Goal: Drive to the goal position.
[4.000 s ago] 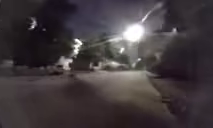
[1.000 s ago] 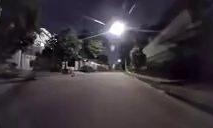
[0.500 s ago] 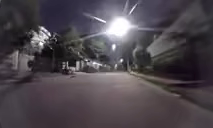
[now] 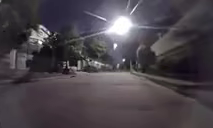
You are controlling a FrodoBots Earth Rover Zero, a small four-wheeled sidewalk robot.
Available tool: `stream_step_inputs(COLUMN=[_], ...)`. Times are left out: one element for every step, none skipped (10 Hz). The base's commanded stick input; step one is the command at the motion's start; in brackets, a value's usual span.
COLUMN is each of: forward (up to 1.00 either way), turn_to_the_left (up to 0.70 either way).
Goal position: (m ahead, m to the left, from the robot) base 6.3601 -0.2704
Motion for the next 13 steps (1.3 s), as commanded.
stream_step_inputs(forward=[1.0, 1.0, 1.0, 1.0, 1.0, 1.0, 1.0, 1.0, 1.0, 1.0, 1.0, 1.0, 1.0], turn_to_the_left=[-0.4, -0.4, -0.4, -0.4, -0.4, -0.4, -0.4, -0.1, 0.0, 0.0, 0.0, 0.0, 0.0])
